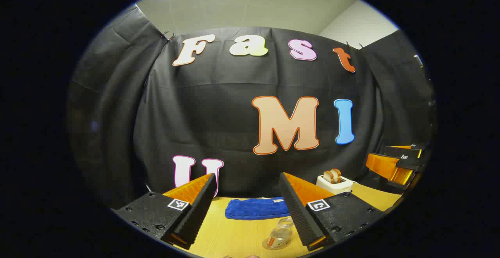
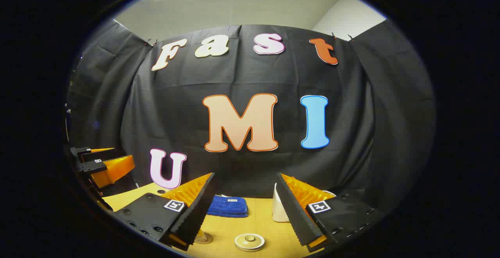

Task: Open the teacup lid with one hand, grasp the water bottle and pour water into the teacup with the other hand; after pouring, place the water bottle on the coaster and then close the teacup lid.

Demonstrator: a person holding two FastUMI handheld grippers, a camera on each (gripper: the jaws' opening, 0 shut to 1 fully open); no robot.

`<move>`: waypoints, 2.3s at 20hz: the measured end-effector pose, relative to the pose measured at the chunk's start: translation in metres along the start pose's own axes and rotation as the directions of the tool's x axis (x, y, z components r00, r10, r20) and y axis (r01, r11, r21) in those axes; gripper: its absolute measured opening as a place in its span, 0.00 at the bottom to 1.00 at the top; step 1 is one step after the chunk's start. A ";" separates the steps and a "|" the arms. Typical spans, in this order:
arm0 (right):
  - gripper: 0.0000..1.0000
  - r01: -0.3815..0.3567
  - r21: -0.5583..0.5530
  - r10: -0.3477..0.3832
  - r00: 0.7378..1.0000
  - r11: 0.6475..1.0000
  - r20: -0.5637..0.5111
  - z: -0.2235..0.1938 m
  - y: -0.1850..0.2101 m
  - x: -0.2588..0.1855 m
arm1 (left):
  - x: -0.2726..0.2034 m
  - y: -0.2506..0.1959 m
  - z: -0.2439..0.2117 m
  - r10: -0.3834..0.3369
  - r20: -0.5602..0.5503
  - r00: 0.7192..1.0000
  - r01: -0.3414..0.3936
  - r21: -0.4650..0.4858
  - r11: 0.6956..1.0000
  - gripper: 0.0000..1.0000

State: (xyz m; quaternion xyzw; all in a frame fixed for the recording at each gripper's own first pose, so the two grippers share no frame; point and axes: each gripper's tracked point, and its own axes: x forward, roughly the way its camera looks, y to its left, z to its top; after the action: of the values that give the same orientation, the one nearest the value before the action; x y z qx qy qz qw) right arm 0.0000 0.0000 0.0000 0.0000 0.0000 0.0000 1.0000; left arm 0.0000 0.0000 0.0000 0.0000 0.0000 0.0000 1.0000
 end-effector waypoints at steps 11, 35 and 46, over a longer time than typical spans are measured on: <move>0.92 -0.010 -0.019 0.010 1.000 1.000 -0.023 -0.010 -0.006 -0.004 | -0.004 -0.002 0.002 0.020 0.016 1.000 -0.020 -0.002 1.000 0.91; 0.98 -0.059 -0.014 0.047 0.899 0.998 -0.436 -0.225 -0.019 0.030 | -0.027 0.037 -0.013 0.095 -0.051 0.994 -0.092 0.058 0.994 0.94; 0.76 -0.113 -0.052 0.066 0.833 0.992 -0.549 -0.288 -0.008 0.036 | -0.035 0.056 -0.014 0.149 -0.066 0.987 -0.142 0.099 0.985 0.94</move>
State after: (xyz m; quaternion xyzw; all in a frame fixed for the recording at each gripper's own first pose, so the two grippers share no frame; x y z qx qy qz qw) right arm 0.0363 -0.0077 -0.2884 -0.0410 0.2848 0.0467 0.9566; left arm -0.0352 0.0565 -0.0145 0.0470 0.0368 0.0729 0.9955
